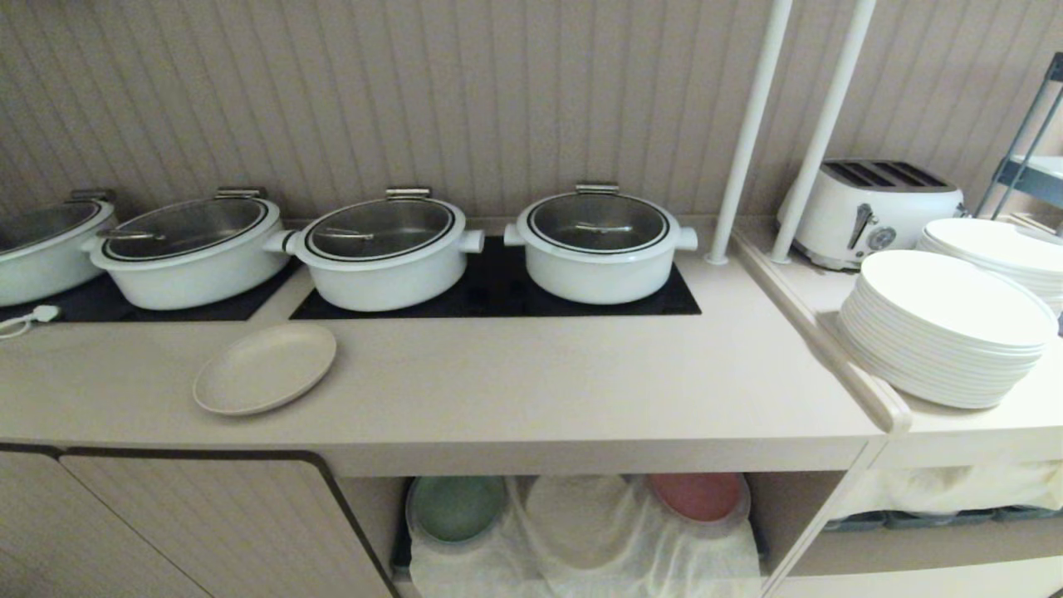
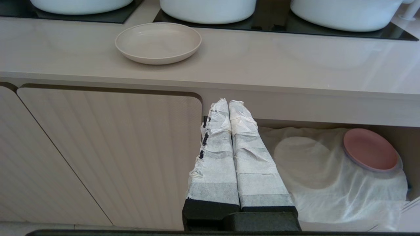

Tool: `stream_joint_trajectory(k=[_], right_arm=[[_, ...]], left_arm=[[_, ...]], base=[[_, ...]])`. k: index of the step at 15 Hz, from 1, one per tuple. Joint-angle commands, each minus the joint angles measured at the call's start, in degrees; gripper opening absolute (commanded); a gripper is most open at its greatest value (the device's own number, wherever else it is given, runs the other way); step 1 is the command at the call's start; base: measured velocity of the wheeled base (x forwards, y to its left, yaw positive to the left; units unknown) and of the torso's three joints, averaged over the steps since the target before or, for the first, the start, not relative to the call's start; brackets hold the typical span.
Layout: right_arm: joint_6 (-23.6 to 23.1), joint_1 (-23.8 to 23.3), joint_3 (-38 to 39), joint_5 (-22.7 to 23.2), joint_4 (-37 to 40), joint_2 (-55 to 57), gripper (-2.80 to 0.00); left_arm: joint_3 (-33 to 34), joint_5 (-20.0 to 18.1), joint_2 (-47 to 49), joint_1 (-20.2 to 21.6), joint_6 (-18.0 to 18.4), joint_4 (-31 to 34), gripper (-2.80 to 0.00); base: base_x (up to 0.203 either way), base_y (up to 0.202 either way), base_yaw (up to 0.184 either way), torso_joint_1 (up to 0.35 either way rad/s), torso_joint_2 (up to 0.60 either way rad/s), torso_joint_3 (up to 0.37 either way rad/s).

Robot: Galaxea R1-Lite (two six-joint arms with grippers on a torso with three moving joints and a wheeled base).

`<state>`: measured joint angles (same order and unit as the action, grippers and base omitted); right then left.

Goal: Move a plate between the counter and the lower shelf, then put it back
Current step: Pick up the plate

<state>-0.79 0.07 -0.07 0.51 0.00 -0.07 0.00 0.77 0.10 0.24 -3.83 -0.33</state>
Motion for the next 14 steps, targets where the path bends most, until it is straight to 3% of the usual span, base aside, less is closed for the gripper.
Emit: stream_joint_trajectory(k=[1, 14], right_arm=[[0.0, 0.0, 0.1, 0.0, 0.0, 0.1, -2.8], [0.0, 0.0, 0.0, 0.0, 0.0, 0.1, -2.8]], left_arm=[[0.0, 0.0, 0.0, 0.0, 0.0, 0.0, -2.8], [0.0, 0.0, 0.0, 0.0, 0.0, 0.0, -2.8]], base=[[0.0, 0.0, 0.0, 0.0, 0.0, 0.0], [0.0, 0.0, 0.0, 0.0, 0.0, 0.0]])
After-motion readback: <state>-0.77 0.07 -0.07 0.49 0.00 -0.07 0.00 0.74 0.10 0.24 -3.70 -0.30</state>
